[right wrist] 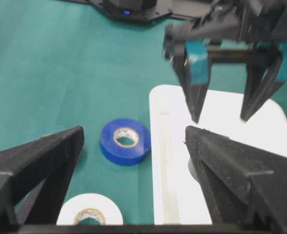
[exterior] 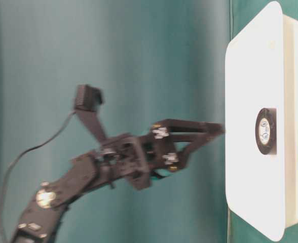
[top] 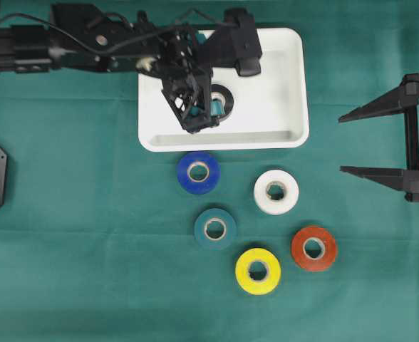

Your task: Pick up the tape from a random location and place it into the white case.

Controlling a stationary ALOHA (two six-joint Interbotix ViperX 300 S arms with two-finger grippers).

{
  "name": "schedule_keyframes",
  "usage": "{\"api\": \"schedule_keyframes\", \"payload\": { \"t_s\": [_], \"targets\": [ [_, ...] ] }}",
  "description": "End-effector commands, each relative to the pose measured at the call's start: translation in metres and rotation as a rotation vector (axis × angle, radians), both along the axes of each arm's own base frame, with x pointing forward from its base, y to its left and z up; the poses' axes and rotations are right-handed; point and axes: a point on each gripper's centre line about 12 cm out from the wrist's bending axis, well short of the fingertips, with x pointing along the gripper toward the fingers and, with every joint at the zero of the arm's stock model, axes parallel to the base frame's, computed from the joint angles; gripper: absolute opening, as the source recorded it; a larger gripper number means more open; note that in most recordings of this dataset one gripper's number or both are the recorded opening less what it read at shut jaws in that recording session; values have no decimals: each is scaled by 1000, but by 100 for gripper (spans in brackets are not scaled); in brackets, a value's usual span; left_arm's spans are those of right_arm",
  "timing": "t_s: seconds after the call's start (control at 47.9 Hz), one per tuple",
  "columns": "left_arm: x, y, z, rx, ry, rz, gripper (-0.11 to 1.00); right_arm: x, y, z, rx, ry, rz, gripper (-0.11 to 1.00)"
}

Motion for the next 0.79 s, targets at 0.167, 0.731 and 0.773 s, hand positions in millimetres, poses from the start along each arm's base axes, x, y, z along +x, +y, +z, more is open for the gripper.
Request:
{"api": "schedule_keyframes", "payload": {
  "t_s": [0.167,0.731,0.773],
  "targets": [
    [-10,-1,69,58,-74,-47,98,4,0,11,2,-26,-2,92],
    [-14,-19,72,54,-83,-82,98,4,0,13,4,-29,-3,92],
    [-13,-25,71,52,-81,-96,98,4,0,13,5,-29,-3,92]
  ]
}}
